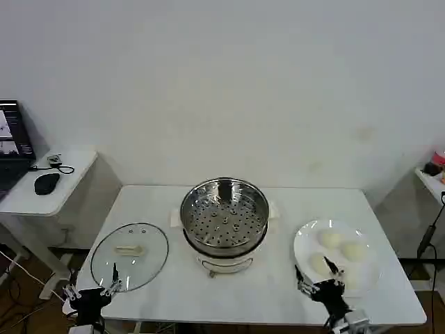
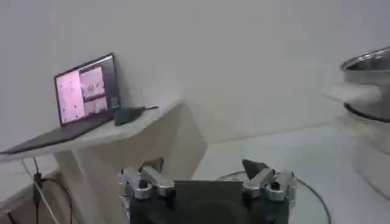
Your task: Take steamed baozi put them in steamer then cover it.
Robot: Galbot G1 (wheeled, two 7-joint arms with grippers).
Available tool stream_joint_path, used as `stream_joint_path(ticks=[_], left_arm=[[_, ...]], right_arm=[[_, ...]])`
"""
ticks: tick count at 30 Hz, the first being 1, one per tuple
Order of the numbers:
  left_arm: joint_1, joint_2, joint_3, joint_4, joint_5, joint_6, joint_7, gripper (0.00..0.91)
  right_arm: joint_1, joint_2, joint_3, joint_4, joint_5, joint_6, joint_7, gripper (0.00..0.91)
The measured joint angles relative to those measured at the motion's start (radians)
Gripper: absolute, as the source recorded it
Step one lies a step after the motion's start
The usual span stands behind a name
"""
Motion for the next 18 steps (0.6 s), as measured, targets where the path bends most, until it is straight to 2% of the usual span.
stream_joint_path(ticks=[4, 7, 12, 18], left_arm=[[-0.011, 0.013, -0.011, -0.015, 0.028, 0.027, 0.034, 0.907], [-0.016, 0.019, -0.015, -0.019, 0.055, 0.040, 0.065, 0.907], [-0.014, 0.019, -0.021, -0.020, 0.101, 0.049, 0.103, 0.907], [-0.007, 0.011, -0.038, -0.031, 0.148, 0.050, 0.132, 0.907]], right_arm=[[0.038, -0.108, 0.051, -0.010, -0.044, -0.067, -0.047, 0.907], [0.081, -0.213, 0.084, -0.040, -0.095, -0.104, -0.115, 0.907], [0.182, -0.387, 0.103, -0.121, -0.207, -0.112, -0.271, 0.907], [0.333, -0.556, 0.072, -0.230, -0.325, -0.030, -0.492, 0.907]])
